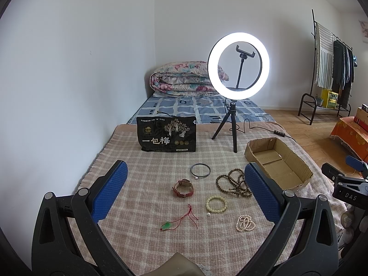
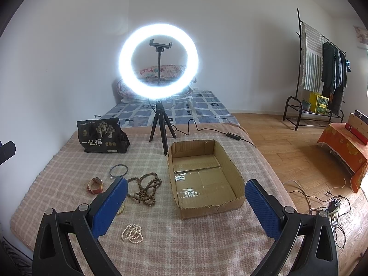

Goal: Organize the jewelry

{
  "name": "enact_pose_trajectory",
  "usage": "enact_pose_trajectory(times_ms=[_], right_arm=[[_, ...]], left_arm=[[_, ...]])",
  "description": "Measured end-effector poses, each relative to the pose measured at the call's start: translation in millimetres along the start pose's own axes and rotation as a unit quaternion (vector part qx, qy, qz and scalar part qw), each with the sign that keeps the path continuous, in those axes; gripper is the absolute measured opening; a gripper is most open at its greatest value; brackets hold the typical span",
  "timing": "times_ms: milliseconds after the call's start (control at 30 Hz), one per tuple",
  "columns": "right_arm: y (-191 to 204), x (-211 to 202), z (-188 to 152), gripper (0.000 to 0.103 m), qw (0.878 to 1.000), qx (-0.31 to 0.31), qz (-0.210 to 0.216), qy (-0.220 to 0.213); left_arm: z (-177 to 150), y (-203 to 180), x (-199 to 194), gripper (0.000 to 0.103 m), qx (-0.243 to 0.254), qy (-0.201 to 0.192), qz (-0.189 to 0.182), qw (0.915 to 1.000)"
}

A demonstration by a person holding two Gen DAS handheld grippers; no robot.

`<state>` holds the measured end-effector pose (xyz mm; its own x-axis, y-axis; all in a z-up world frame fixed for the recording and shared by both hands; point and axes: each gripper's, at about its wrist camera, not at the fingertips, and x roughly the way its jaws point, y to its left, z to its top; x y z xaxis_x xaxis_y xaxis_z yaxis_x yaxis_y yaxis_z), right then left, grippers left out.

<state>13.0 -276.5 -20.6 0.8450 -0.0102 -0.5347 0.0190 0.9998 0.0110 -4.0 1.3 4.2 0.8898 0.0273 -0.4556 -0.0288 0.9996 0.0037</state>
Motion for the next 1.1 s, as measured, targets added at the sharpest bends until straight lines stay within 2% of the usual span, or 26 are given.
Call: enact_pose_trajectory(times_ms=[733,1000,1100], right_arm=[[2,4,-1,0.103,1.0,0.001,-0.003,0.01],[5,11,1,0.103,1.0,-0.001,0.0,0.023],[6,16,1,0.103,1.0,-0.001,0.003,0.03]], left_arm=[[4,-1,7,0.103,0.001,0.013,0.005,0.9999],[-2,2,38,0.103,-0.004,0.053,0.001,0.9986],[-2,5,53,0.103,-0.003,0.08,-0.006,0.9968]])
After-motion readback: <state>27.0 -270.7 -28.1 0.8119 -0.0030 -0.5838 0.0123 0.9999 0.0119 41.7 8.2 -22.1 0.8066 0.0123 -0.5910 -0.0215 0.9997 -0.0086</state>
